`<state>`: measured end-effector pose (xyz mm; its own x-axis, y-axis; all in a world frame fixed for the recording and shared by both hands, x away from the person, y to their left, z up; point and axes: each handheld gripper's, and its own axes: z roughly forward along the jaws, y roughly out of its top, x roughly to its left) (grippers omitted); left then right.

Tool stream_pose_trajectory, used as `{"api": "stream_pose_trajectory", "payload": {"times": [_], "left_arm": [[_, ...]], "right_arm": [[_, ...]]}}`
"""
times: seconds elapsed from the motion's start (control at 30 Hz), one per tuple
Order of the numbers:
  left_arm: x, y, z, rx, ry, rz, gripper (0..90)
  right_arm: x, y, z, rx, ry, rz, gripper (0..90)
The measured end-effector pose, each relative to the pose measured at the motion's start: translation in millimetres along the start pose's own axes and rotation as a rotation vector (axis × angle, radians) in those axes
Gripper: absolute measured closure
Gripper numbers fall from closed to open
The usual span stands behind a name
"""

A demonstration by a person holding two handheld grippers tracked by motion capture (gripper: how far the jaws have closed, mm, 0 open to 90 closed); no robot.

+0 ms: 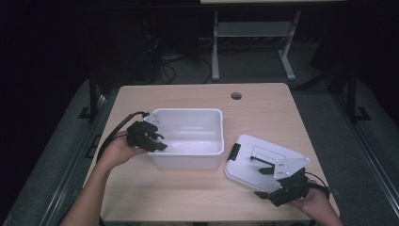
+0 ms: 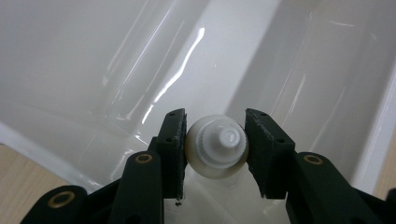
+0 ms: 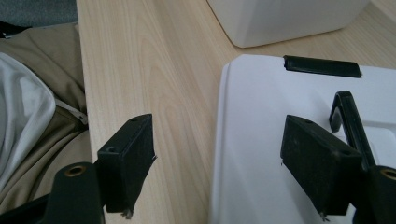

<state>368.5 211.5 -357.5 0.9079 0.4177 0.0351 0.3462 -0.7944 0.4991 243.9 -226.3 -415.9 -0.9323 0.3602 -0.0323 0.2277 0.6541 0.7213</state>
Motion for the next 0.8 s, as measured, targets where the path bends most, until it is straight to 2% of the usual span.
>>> {"api": "stream_pose_trajectory", "payload": {"times": [0.1,0.53,0.63,0.8], "left_arm": [[0.2,-1.1,-0.2,-0.01,0.001,-0.001,59.8],[-0.8,-0.3,1.6,0.0,-0.005,0.008,59.2],[-0.4,0.1,0.4,-0.008,0.005,0.004,57.0],[-0.4,0.1,-0.6,0.005,0.005,0.014,61.3]], "right_arm": [[0.0,0.2,0.7,0.003,0.002,-0.002,25.1],[-0.5,0.5,0.7,0.0,0.001,-0.008,25.1],[-0.4,0.6,0.6,0.001,0.001,-0.008,25.1],[-0.5,1.1,0.2,-0.001,0.0,-0.009,25.1]]}}
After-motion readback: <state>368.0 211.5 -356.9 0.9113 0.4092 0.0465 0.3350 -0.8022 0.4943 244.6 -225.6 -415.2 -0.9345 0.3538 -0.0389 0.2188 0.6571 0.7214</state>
